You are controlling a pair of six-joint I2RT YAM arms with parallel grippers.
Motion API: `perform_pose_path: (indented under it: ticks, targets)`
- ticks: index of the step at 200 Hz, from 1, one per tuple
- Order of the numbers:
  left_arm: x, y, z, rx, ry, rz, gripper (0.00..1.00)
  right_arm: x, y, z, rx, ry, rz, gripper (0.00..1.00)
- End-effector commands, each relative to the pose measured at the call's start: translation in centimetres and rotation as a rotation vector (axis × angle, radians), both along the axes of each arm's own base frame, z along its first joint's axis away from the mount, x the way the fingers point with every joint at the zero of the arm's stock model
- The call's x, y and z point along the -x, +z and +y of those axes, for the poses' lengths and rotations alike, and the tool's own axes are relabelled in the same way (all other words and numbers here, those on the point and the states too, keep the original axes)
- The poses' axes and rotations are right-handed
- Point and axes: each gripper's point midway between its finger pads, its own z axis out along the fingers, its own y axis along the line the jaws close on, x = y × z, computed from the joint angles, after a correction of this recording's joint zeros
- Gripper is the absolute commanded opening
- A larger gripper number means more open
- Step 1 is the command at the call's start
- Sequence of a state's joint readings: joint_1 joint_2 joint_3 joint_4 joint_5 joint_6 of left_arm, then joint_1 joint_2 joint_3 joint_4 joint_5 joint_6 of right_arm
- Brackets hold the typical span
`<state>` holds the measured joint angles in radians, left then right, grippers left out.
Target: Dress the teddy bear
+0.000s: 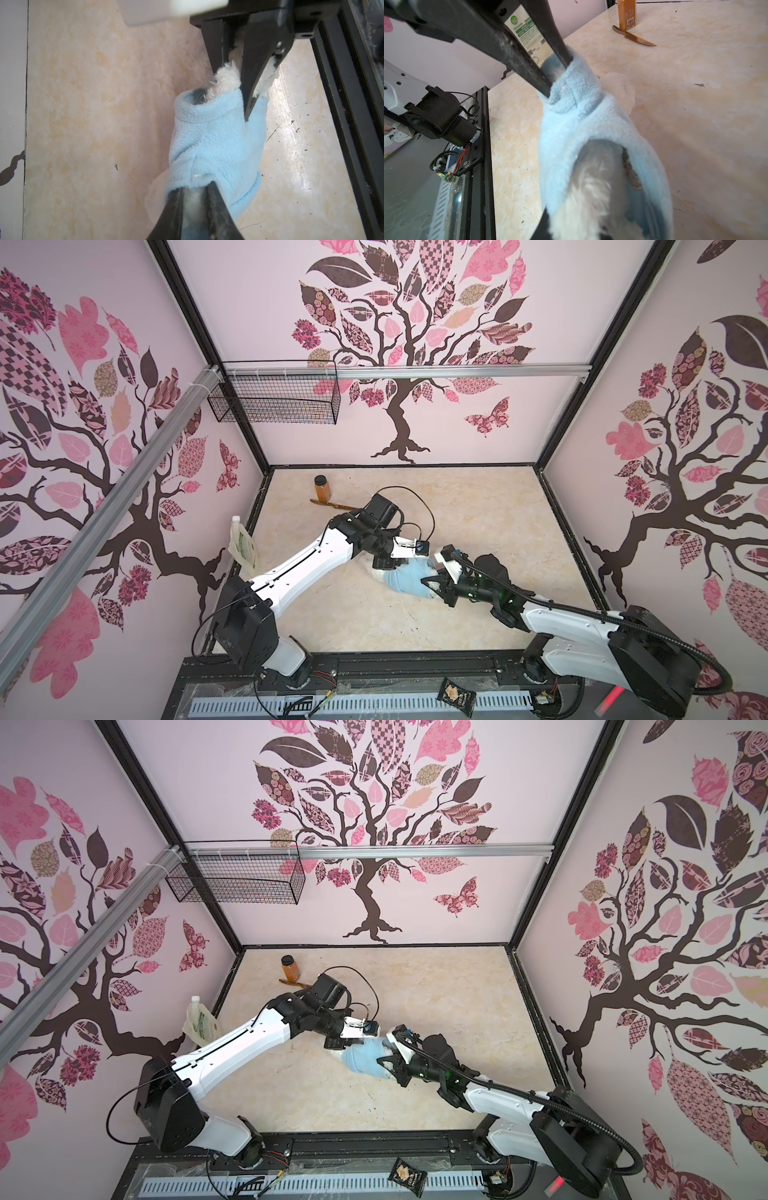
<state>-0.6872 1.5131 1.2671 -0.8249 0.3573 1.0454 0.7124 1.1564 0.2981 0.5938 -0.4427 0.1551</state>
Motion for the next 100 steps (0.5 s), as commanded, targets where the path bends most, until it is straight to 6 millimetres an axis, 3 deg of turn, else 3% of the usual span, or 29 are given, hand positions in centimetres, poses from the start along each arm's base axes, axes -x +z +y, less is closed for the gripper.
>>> perform_pose_path:
  ticks: [1, 72, 83, 100]
  targets:
    - [0.3, -2.5, 1.4, -0.097, 0.018, 0.044, 0.23, -0.2, 2.6, 0.9, -0.069, 0.025, -0.066, 0.0]
    - [3.1, -10.2, 1.6, -0.176, 0.044, 0.306, 0.32, -0.8, 5.3, 1.8, -0.19, 0.024, -0.063, 0.0]
    - [3.4, -10.5, 1.6, -0.189, 0.042, 0.326, 0.3, -0.9, 5.7, 1.9, -0.205, 0.023, -0.067, 0.0]
    - [3.1, -9.4, 0.9, -0.149, 0.063, 0.331, 0.16, -1.1, 5.8, 1.9, -0.205, 0.013, -0.071, 0.0]
